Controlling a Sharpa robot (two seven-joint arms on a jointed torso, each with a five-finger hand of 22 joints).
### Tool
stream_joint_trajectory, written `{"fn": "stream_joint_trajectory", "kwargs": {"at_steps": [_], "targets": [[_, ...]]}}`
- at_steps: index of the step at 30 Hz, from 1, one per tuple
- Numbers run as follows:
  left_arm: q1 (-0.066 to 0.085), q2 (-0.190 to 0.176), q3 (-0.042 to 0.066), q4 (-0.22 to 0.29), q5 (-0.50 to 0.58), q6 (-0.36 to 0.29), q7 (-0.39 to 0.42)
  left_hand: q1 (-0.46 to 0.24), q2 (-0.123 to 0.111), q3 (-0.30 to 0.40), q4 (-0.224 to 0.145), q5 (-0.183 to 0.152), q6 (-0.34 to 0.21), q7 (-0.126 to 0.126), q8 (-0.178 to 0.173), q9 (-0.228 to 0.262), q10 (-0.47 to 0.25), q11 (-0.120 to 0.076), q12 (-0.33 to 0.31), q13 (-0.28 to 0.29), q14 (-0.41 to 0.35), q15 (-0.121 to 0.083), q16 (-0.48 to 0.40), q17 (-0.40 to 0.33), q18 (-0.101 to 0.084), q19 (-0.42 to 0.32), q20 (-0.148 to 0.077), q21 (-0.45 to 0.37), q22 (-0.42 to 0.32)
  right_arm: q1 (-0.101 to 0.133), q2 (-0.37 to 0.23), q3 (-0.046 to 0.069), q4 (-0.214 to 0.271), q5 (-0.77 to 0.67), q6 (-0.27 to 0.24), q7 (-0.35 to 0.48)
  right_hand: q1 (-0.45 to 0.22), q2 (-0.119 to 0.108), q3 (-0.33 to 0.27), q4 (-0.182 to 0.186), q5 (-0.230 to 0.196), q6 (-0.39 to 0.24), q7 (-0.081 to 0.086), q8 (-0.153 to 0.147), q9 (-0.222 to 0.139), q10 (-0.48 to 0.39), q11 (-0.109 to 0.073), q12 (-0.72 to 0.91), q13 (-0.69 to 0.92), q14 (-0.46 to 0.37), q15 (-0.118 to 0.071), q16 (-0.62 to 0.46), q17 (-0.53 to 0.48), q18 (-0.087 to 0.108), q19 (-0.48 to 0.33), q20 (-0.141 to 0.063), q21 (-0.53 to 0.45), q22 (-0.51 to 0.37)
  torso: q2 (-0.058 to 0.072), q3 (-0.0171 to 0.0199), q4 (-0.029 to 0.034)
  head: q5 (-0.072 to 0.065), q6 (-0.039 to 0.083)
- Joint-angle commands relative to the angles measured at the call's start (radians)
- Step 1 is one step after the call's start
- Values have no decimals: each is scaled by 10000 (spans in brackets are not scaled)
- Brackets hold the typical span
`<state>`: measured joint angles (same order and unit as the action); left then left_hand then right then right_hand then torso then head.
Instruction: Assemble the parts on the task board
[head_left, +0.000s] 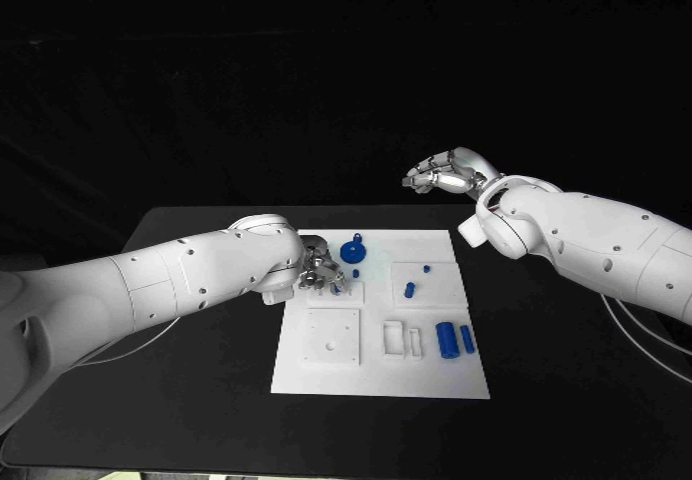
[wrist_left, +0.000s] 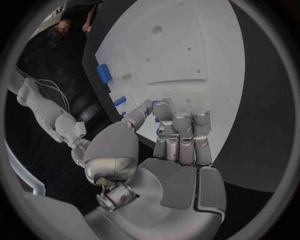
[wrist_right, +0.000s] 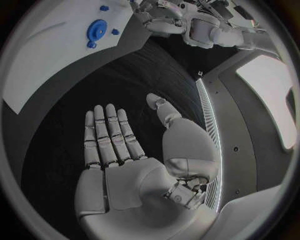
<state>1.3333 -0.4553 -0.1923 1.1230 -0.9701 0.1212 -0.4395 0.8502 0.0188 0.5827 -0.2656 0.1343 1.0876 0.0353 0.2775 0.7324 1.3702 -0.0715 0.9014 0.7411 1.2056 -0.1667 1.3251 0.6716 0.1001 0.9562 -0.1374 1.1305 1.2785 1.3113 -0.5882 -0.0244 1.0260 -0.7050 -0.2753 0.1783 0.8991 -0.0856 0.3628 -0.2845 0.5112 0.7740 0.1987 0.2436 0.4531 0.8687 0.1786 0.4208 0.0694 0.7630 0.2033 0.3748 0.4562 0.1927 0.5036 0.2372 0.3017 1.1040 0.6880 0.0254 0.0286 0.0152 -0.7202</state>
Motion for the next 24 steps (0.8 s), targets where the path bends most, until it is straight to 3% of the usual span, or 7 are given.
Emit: {"fn": "stream_joint_trajectory", "kwargs": {"at_steps": [1,3,4,6,19,21,24], "targets": [[41,45,6,-77,254,595,39,653,890,2,-46,-69,-34,47,96,256,-62,-14,-5,28,23,-81,-5,9,-194,-24,-1134,-24,20,-3,16,3,-11,-71,86,-7,41,-34,-67,-6,57,3,184,42,-15,68,30,-45,-11,-74,-3,18,-12,61,-58,0,-50,17,4,-6,-6,-8,-2],[57,64,6,-145,320,702,22,607,966,11,-77,-84,-50,38,154,349,-93,-24,18,49,5,-94,6,19,-198,-36,-1136,-26,31,-3,12,2,-11,-71,93,-11,42,-34,-67,-7,58,2,184,42,-16,68,30,-45,-11,-75,-2,19,-13,61,-59,0,-50,17,6,-7,-4,-12,-2],[64,76,6,-184,381,767,13,675,944,214,-31,-428,-36,6,223,447,-113,-39,36,63,-10,-112,13,26,-188,-47,-1147,-49,25,-3,12,2,-14,-71,97,-11,43,-34,-66,-7,58,1,184,42,-16,68,30,-46,-11,-75,-2,19,-13,62,-59,0,-51,18,7,-8,-1,-12,-7],[79,102,6,-274,498,963,7,735,342,1563,554,-866,-115,-11,430,822,-141,-56,98,115,-44,-124,62,59,-223,-30,-1124,-88,1,-4,17,1,-19,-71,98,-13,43,-33,-66,-7,59,1,185,42,-17,67,31,-46,-11,-76,-2,20,-14,62,-60,0,-51,18,10,-9,0,-12,-17],[198,289,7,-816,1205,1759,-104,-348,516,2769,803,-869,-446,-77,1243,2448,-378,-133,315,268,-225,-190,216,120,-229,-103,-1168,40,162,-8,12,-7,0,-110,162,-42,105,-19,-39,-26,74,-4,184,46,-28,67,31,-54,-11,-88,0,29,-31,69,-70,-1,-60,30,15,-11,4,-11,-38],[211,341,7,-947,1342,1781,-162,-764,576,3048,604,-551,-376,-174,1567,3030,-341,-196,417,287,-187,-244,313,132,-259,-84,-1168,92,219,-8,13,-9,10,-122,160,-38,112,-15,-36,-26,76,-4,184,47,-30,68,30,-54,-11,-90,0,30,-34,69,-72,0,-61,31,9,-7,13,-2,-43],[250,421,6,-1085,1353,1795,-268,-1342,644,3227,190,1134,-126,-310,1943,3666,-216,-321,572,324,-90,-297,486,175,-256,-11,-1194,183,281,-8,26,-11,13,-131,165,-41,119,-14,-32,-27,78,-4,184,48,-31,68,30,-55,-11,-92,1,31,-36,69,-73,1,-62,33,3,0,6,0,-43]]}}
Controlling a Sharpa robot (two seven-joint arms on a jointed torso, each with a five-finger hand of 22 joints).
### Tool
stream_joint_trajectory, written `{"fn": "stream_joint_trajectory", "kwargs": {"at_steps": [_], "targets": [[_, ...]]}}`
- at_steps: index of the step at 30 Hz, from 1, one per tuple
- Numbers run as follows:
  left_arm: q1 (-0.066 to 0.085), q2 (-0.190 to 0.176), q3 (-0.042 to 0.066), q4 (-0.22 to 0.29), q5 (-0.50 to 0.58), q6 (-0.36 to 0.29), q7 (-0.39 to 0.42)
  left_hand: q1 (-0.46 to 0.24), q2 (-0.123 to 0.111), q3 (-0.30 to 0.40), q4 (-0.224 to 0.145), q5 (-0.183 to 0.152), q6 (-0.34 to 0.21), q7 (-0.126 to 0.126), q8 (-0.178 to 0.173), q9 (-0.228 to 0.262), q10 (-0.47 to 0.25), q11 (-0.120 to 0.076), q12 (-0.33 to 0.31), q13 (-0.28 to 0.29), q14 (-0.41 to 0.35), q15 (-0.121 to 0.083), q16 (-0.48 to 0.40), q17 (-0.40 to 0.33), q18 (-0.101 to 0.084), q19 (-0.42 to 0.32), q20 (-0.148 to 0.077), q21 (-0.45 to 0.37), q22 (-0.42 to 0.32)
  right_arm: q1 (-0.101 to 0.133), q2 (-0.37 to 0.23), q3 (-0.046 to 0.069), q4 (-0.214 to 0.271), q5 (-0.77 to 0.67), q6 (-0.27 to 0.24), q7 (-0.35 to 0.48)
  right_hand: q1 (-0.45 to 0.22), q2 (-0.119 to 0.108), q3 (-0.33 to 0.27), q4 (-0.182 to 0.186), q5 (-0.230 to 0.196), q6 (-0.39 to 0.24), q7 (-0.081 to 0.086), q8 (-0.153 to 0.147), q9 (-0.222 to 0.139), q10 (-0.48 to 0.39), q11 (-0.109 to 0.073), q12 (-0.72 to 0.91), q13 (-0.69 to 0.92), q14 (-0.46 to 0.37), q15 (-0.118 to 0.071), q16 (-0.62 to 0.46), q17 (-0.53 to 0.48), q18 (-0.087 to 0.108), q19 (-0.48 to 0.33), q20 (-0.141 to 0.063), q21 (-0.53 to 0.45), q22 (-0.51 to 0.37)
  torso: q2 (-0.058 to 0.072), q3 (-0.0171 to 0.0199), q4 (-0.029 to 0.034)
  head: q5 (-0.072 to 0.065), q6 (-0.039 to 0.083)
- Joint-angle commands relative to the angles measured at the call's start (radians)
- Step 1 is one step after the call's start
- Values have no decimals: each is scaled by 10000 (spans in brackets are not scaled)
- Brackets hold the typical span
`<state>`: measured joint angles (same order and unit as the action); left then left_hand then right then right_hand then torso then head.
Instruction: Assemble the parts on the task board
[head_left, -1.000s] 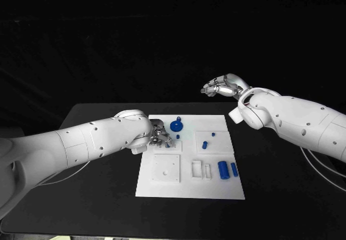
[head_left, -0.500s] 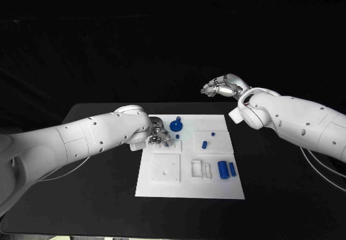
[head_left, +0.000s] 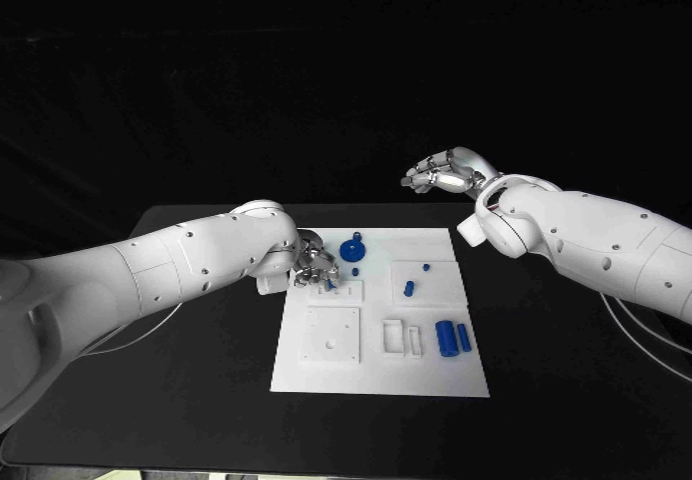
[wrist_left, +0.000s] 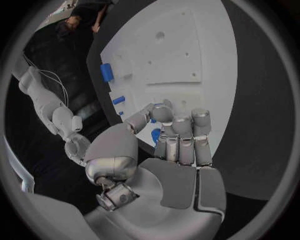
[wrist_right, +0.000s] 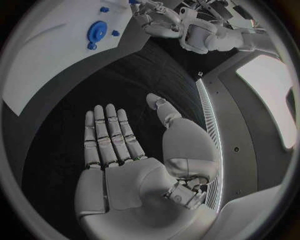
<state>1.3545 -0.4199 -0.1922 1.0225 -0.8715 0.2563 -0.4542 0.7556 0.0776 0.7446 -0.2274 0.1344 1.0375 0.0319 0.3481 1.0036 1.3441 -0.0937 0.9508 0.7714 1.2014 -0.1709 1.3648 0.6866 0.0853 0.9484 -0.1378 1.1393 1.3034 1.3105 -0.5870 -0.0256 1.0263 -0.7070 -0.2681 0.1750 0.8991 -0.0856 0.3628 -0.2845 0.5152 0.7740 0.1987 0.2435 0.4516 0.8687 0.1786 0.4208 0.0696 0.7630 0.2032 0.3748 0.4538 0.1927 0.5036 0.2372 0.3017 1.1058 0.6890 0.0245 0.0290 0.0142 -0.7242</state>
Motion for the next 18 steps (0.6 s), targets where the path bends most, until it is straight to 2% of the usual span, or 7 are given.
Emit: {"fn": "stream_joint_trajectory", "kwargs": {"at_steps": [1,4,10,13,15,17,18], "targets": [[48,87,5,-106,367,458,-114,-681,131,1665,-349,1406,399,-324,1317,1236,85,-153,115,12,-12,-295,128,19,-88,123,-1217,119,41,0,16,1,10,-111,96,-10,124,-13,-31,-28,40,-4,184,49,-18,69,30,-56,-12,-93,1,31,-14,69,-74,1,-62,17,-8,8,-7,13,8],[64,135,5,-154,367,539,-119,-1039,203,1771,-509,1924,526,-371,1466,1744,191,-195,210,3,54,-346,212,17,-62,214,-1255,161,59,0,14,-3,28,-125,98,-14,130,-14,-29,-28,40,-3,184,50,-19,69,30,-56,-12,-95,2,32,-16,70,-76,2,-64,18,-8,4,-11,36,24],[86,314,3,-390,211,983,-128,-1248,241,1901,-579,2088,570,-407,1447,2246,268,-223,320,-17,101,-379,321,22,-28,285,-1296,212,92,0,9,-8,104,-373,22,-11,205,-2,3,-36,40,0,183,59,-29,77,27,-59,-11,-106,6,43,-34,74,-84,6,-70,32,-9,7,5,30,6],[90,151,5,-214,171,478,-99,-1182,154,1960,-585,2118,596,-430,1399,2359,269,-241,355,-20,109,-394,355,23,-11,307,-1313,233,106,-12,-44,-10,358,-1463,55,-3,369,-5,77,-47,-11,19,175,79,-41,95,21,-58,-8,-103,3,69,-55,84,-82,11,-71,57,-11,13,-2,30,30],[92,-2,6,-117,221,295,200,-1118,115,1978,-524,2011,573,-410,1271,2406,220,-228,331,-43,85,-396,317,-16,-4,324,-1317,224,96,-31,-125,-23,591,-1681,179,-41,553,-28,156,-49,-148,82,151,124,-45,189,-15,-18,6,-67,-15,116,-71,89,-85,21,-75,84,-16,7,-14,5,120],[97,-299,6,115,819,73,948,-1014,100,1977,-383,1193,487,-333,980,2397,93,-148,183,-104,3,-356,136,-145,-5,291,-1307,142,50,-51,-213,-57,845,-2121,251,-53,1043,-59,415,-53,-467,174,112,187,-60,286,-52,8,4,-1,-49,194,-102,117,-57,34,-78,120,-26,-9,-7,-14,185],[97,-414,8,238,1047,-159,1138,-955,61,1991,-336,1082,502,-311,874,2396,75,-120,128,-127,-11,-326,82,-190,-18,256,-1293,99,33,-53,-246,-58,927,-2167,285,-65,1131,-69,478,-53,-538,210,102,208,-65,301,-55,6,0,2,-51,206,-117,122,-51,44,-85,125,-31,-16,14,-29,246]]}}
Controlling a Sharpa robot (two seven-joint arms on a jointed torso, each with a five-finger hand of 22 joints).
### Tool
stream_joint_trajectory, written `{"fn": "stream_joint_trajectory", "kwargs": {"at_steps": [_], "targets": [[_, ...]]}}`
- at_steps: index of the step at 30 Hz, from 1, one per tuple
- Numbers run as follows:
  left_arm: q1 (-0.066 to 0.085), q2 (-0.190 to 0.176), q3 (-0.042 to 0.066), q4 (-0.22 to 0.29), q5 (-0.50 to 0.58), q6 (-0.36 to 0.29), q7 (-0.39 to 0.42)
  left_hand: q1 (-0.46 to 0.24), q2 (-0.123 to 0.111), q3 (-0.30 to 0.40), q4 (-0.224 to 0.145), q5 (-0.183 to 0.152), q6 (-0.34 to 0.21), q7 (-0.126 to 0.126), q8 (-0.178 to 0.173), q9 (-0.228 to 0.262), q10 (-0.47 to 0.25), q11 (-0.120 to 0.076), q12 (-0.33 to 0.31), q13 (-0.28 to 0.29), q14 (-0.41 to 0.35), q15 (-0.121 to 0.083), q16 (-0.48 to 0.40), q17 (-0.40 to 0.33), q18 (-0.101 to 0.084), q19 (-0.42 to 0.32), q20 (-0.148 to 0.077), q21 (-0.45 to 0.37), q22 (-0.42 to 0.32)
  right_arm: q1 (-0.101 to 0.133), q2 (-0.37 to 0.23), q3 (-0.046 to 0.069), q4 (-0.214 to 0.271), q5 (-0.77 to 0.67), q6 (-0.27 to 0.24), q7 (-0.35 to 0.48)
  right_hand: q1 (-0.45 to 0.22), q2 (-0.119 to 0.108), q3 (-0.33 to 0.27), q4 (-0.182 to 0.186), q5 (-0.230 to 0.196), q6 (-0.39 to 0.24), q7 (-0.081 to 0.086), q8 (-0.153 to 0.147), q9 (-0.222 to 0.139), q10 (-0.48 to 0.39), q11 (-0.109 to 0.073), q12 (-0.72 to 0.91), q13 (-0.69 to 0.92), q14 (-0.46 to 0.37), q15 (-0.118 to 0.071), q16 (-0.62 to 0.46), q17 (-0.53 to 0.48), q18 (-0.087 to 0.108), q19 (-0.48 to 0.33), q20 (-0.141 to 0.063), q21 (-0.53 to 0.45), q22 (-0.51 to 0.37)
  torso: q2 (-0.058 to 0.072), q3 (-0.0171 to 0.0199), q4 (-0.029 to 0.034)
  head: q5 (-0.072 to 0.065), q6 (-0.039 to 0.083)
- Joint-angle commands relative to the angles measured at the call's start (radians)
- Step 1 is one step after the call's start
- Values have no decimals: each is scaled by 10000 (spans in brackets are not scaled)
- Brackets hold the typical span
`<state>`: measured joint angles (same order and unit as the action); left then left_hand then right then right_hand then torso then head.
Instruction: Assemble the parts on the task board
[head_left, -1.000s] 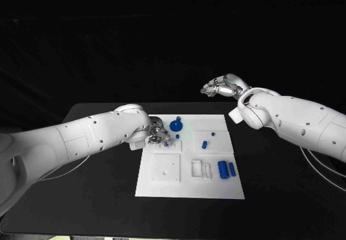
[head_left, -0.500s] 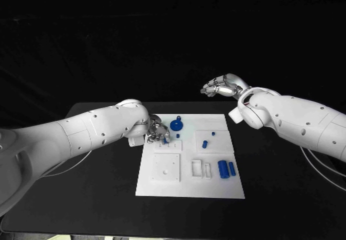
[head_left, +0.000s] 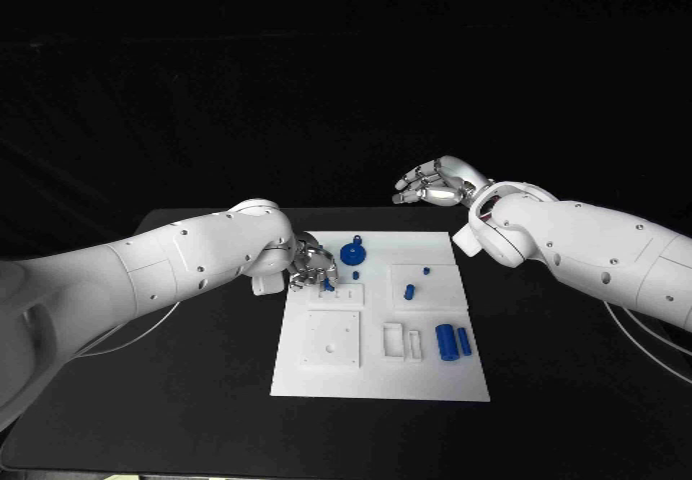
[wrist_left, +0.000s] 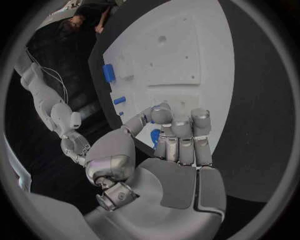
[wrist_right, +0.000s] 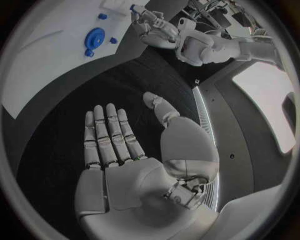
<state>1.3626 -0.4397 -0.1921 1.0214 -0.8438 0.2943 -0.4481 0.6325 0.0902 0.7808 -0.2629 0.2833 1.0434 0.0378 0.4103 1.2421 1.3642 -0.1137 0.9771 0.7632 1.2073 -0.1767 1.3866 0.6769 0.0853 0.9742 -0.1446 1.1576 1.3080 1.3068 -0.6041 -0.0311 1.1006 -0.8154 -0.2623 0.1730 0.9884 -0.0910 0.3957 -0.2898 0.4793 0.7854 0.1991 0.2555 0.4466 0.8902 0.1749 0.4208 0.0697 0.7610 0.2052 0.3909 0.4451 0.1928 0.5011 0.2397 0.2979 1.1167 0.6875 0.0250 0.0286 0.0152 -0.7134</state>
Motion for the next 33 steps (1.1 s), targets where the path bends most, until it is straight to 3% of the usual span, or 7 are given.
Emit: {"fn": "stream_joint_trajectory", "kwargs": {"at_steps": [1,6,9,13,20,25,33], "targets": [[16,-313,14,329,941,-503,1524,317,-94,1629,72,-449,455,-354,182,20,-132,92,-166,-59,-75,-246,-164,-119,-29,-19,-1214,-112,-24,-22,-146,-5,285,-1092,275,-56,334,-25,213,-3,-267,146,77,116,-16,112,-25,10,-1,29,-72,59,-44,128,-18,26,-52,22,-12,-15,27,-50,179],[18,-774,217,777,1628,-555,2047,519,-181,1633,218,-664,476,-316,-86,66,-196,125,-295,-111,-119,-212,-263,-207,-56,-67,-1196,-205,-61,-54,-358,-8,781,-1682,559,-152,603,-14,405,-10,-469,313,18,203,-48,372,-126,104,23,237,-159,233,-51,231,204,49,-14,44,-5,-15,68,-64,317],[79,-877,246,856,1556,-466,1617,611,-227,1623,211,-622,529,-335,-132,107,-167,101,-279,-98,-85,-231,-243,-211,-55,-37,-1203,-198,-58,-60,-434,-34,1061,-1923,678,-255,619,-1,434,-15,-537,429,-24,256,-86,770,-310,278,81,639,-363,517,48,408,623,66,92,32,-24,-31,98,-84,375],[109,-817,243,800,1320,-37,943,770,-333,1565,131,-281,732,-400,-234,200,-45,34,-223,-60,39,-290,-153,-199,-42,73,-1231,-149,-44,-81,-439,-75,1230,-1922,729,-315,618,-7,421,-14,-576,459,-34,269,-97,827,-341,299,90,685,-389,557,65,442,694,76,98,22,-22,-31,86,-48,421],[133,-457,242,689,28,122,297,762,-380,1471,-22,419,1024,-469,-393,369,158,-32,-160,-33,179,-331,-17,-161,-27,191,-1256,-98,-23,-84,-430,-116,1176,-1854,365,-284,547,-9,387,-12,-489,501,-64,283,-126,905,-382,319,101,740,-423,611,92,501,795,101,89,-3,-9,-31,67,-34,394],[147,-46,236,465,-1091,171,-94,711,-371,1442,-94,720,1179,-513,-455,476,278,-77,-121,-26,276,-359,52,-140,-10,279,-1271,-67,-19,-84,-370,-116,970,-1391,-152,-134,495,-66,346,-4,-412,478,-53,259,-188,632,-233,101,10,461,-291,459,7,459,559,149,-79,-36,-2,-10,70,17,366],[138,577,200,-162,-1689,161,-449,493,-301,1421,-229,1294,1403,-571,-553,667,374,-131,-35,0,383,-413,135,-102,25,387,-1291,-9,5,-82,-239,-114,752,-1239,-271,-97,430,-91,326,8,-399,446,-33,238,-248,471,-130,-95,-31,254,-188,337,-112,416,355,179,-181,6,12,-4,42,68,313]]}}
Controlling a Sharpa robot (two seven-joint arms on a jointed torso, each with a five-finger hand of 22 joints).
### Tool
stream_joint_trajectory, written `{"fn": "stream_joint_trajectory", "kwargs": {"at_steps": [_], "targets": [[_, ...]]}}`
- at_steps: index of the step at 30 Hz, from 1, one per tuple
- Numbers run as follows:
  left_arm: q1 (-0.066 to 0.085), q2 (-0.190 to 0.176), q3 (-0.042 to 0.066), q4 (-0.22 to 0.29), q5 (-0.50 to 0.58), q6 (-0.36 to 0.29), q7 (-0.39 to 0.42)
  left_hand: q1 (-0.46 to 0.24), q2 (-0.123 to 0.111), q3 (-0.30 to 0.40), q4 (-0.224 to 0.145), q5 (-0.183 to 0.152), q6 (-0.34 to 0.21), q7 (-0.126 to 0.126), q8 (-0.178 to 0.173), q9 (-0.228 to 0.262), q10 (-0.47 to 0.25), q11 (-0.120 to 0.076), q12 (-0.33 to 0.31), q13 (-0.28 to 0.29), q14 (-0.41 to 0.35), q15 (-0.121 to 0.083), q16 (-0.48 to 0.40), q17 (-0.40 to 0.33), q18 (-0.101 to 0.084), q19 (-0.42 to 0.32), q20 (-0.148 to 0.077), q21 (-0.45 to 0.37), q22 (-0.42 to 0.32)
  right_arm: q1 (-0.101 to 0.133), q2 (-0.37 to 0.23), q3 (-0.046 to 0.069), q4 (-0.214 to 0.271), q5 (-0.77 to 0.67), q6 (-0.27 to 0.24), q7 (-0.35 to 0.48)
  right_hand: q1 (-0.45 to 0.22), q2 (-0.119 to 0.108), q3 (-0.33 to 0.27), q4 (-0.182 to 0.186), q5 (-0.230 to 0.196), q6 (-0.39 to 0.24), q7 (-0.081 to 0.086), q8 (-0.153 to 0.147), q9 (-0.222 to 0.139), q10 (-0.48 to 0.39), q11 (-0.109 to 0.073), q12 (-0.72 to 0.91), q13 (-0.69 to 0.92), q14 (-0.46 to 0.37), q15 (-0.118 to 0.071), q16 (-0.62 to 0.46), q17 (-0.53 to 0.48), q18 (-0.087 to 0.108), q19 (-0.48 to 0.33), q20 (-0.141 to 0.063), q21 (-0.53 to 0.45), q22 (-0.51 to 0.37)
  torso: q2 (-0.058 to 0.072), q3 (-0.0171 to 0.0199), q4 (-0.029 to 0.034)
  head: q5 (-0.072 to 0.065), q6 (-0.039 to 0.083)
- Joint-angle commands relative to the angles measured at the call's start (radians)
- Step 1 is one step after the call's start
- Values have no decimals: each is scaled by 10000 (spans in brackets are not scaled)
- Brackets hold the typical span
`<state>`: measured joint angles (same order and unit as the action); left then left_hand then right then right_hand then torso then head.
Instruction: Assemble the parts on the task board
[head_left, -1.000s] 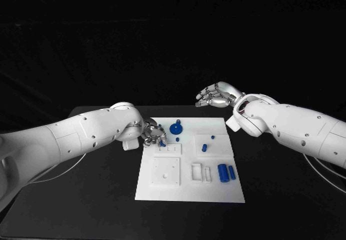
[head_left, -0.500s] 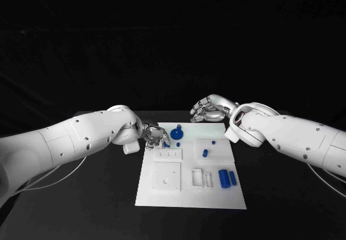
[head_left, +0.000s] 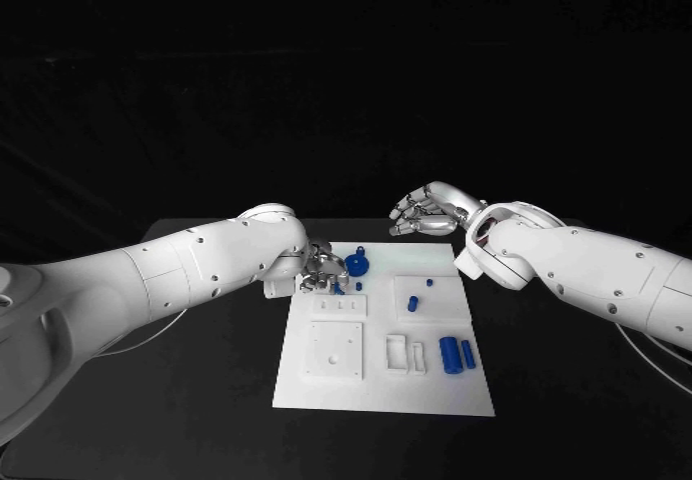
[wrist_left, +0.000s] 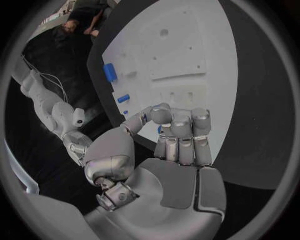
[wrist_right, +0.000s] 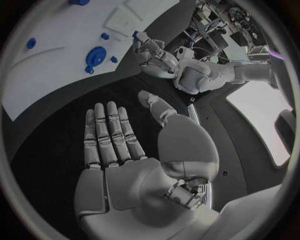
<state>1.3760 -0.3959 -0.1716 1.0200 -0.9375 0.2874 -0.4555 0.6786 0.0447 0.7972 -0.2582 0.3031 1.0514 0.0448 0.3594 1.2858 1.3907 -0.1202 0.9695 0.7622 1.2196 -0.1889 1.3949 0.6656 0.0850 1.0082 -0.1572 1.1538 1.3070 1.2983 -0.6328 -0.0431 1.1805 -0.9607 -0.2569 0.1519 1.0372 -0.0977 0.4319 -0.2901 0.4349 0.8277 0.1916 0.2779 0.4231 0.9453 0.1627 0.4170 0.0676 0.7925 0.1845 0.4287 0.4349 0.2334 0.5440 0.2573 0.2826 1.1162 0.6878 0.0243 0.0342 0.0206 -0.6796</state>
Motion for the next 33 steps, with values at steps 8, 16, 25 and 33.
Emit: {"fn": "stream_joint_trajectory", "kwargs": {"at_steps": [8,16,25,33], "targets": [[-76,537,-31,-594,-983,523,-423,-13,174,1268,-298,1257,1401,-667,-79,296,116,-92,72,12,285,-309,73,23,49,76,-1174,54,29,3,133,8,-124,223,-391,131,-82,-19,-33,17,83,-5,54,-1,-31,-86,2,-87,-8,-80,31,-52,-35,6,-101,8,-39,27,10,10,-24,41,-114],[-216,732,-43,-909,-987,862,-441,-27,192,1272,-307,1319,1434,-679,-95,325,117,-105,82,10,296,-311,83,29,55,83,-1175,65,36,5,185,14,-230,493,-550,178,-99,-13,-12,21,151,-18,61,-7,-46,-84,6,-111,-6,-87,37,-56,-57,6,-115,12,-44,47,11,4,-14,24,-192],[-376,814,-95,-1041,-1003,774,-342,-31,198,1272,-307,1327,1438,-681,-101,331,116,-108,85,9,297,-311,84,29,56,83,-1174,67,38,6,232,29,-344,643,-599,214,-111,-16,6,25,192,-27,66,-12,-56,-83,8,-126,-5,-91,41,-57,-71,7,-122,14,-45,60,7,-13,1,4,-248],[-441,810,-96,-1013,-1003,758,-258,-48,211,1264,-303,1332,1443,-682,-112,340,114,-108,87,7,296,-310,82,29,56,84,-1172,69,40,6,254,32,-342,675,-597,221,-135,-27,17,30,221,-48,76,-23,-70,-83,12,-142,-4,-91,43,-56,-85,7,-129,18,-48,73,5,-12,-8,-31,-276]]}}
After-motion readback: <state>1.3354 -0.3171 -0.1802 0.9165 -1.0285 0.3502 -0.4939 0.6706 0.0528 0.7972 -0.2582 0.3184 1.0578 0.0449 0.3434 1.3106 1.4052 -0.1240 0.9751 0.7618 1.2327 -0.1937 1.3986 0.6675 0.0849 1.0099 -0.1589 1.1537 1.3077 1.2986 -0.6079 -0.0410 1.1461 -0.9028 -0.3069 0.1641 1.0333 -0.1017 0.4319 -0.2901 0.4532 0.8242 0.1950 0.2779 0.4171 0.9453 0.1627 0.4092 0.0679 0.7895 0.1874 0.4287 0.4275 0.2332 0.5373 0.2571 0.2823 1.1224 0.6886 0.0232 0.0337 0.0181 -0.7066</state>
